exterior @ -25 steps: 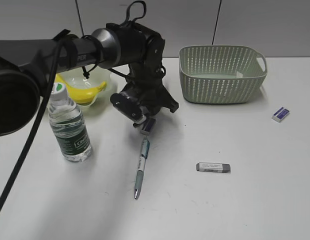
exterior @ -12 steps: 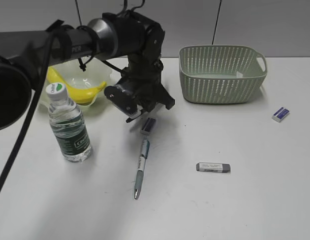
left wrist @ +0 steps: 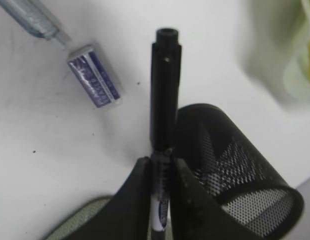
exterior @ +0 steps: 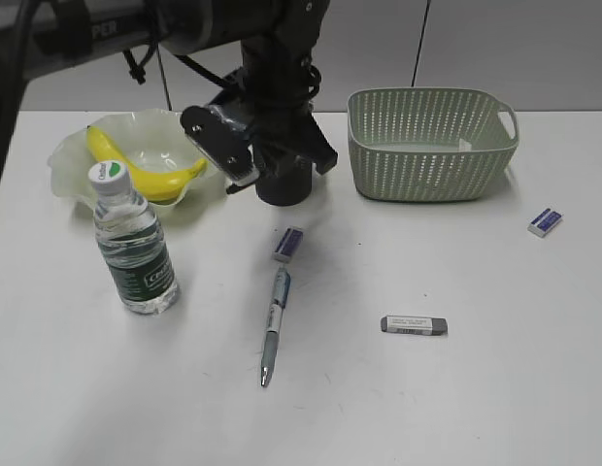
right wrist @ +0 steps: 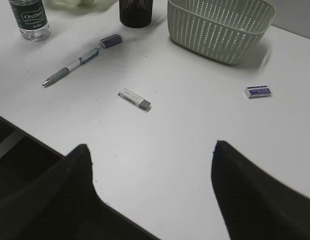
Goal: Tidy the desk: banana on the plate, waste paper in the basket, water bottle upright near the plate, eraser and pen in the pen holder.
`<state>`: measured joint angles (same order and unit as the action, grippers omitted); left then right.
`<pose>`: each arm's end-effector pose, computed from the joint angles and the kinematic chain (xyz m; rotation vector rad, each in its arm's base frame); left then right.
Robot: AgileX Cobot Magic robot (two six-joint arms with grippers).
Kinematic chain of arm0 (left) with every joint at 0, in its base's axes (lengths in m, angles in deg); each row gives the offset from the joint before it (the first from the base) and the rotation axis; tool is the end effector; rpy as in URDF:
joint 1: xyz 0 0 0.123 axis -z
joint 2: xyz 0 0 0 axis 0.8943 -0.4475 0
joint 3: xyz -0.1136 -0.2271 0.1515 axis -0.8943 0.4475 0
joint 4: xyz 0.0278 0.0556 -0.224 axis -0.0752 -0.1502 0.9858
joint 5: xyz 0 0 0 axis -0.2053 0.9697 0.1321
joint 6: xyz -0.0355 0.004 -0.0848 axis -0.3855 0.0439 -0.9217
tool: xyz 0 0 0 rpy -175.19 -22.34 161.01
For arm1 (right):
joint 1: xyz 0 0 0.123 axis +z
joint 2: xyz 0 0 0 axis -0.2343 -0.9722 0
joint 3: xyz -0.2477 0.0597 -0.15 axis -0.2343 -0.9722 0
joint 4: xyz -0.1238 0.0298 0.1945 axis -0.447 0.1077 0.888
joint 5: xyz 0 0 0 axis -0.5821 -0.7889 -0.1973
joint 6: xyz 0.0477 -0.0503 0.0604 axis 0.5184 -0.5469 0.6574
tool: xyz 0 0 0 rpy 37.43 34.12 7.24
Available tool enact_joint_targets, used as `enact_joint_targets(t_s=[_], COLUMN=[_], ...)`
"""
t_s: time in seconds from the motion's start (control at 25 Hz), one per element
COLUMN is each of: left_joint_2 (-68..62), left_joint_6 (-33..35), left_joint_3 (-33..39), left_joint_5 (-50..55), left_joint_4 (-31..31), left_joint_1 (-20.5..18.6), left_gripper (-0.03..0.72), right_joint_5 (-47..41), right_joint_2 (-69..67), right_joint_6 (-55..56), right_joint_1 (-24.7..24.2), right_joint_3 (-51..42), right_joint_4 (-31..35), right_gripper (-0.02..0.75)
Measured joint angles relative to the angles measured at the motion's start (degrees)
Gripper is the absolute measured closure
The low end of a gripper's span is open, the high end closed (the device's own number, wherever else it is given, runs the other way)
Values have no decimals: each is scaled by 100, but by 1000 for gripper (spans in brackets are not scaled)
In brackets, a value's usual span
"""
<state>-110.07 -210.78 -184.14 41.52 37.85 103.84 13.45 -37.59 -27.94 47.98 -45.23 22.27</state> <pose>0.3830 -0.2989 0.2213 -2.7460 1.1211 -0.4789 -0.0248 -0.0223 0.2715 -0.6157 1.9221 0.3051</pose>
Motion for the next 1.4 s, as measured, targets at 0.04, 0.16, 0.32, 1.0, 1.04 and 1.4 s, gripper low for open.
enact_joint_targets(t_s=[0.04, 0.16, 0.32, 1.0, 1.04, 1.4], left_joint_2=[76, 234, 390, 418, 394, -109], left_joint_6=[138, 920, 2227, 8043, 8260, 8874], left_joint_3=[0, 0, 0, 0, 0, 0], left_joint_5=[6, 12, 22, -315, -400, -948], left_joint_4=[-108, -403, -650, -3281, -3479, -4483], left_joint_1=[25, 49, 69, 354, 421, 563], left_gripper=[622, 622, 622, 622, 622, 622], right_joint_5=[0, 0, 0, 0, 0, 0], right_joint_2=[0, 0, 0, 0, 0, 0], right_joint_6=[0, 0, 0, 0, 0, 0], right_joint_1=[0, 0, 0, 0, 0, 0], right_joint_3=[0, 0, 0, 0, 0, 0], right_joint_4=[0, 0, 0, 0, 0, 0], right_gripper=[155, 155, 155, 155, 155, 155])
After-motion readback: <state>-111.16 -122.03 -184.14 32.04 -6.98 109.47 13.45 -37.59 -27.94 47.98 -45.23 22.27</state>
